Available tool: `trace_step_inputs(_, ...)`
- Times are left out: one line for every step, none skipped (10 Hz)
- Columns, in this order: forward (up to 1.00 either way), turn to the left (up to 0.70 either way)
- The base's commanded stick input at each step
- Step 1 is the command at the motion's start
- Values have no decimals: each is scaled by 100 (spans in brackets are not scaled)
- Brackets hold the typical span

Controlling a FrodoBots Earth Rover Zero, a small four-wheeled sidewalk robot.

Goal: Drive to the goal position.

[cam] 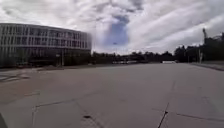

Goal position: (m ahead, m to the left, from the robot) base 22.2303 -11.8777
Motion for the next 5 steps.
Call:
trace_step_inputs(70,1)
trace_step_inputs(70,1)
trace_step_inputs(70,1)
trace_step_inputs(70,1)
trace_step_inputs(70,1)
